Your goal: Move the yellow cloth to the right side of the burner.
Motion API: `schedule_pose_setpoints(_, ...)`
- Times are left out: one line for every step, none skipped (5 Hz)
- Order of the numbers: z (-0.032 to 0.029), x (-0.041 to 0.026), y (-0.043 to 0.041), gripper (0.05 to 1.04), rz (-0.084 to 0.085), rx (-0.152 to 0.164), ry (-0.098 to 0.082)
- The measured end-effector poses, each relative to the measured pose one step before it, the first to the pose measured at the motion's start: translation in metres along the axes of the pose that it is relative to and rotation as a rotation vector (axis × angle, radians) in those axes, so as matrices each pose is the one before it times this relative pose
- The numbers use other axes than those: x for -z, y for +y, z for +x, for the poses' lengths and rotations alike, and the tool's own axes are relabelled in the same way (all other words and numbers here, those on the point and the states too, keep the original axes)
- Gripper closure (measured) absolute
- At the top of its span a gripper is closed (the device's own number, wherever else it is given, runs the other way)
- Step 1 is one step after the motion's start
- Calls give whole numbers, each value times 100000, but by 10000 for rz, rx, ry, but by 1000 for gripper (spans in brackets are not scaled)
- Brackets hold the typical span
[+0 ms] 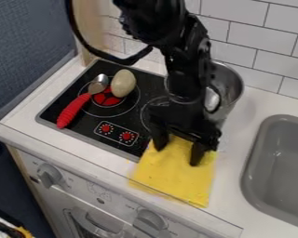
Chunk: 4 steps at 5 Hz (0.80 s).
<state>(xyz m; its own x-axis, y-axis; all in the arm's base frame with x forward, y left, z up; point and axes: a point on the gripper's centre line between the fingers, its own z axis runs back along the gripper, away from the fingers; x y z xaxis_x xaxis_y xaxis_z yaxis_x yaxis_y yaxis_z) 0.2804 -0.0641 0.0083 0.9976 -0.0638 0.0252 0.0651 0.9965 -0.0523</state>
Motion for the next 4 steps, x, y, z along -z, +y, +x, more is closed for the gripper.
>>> schedule_pose_setpoints(161, -4, -46, 85, 15, -302, 199)
schedule_pose_setpoints(-480, -476, 290, 85, 4, 122, -35)
schedule_pose_setpoints(35, -3287, 437, 85, -353, -34, -687)
schedule_pose_setpoints(13, -2247, -52, 85, -114, 446, -416)
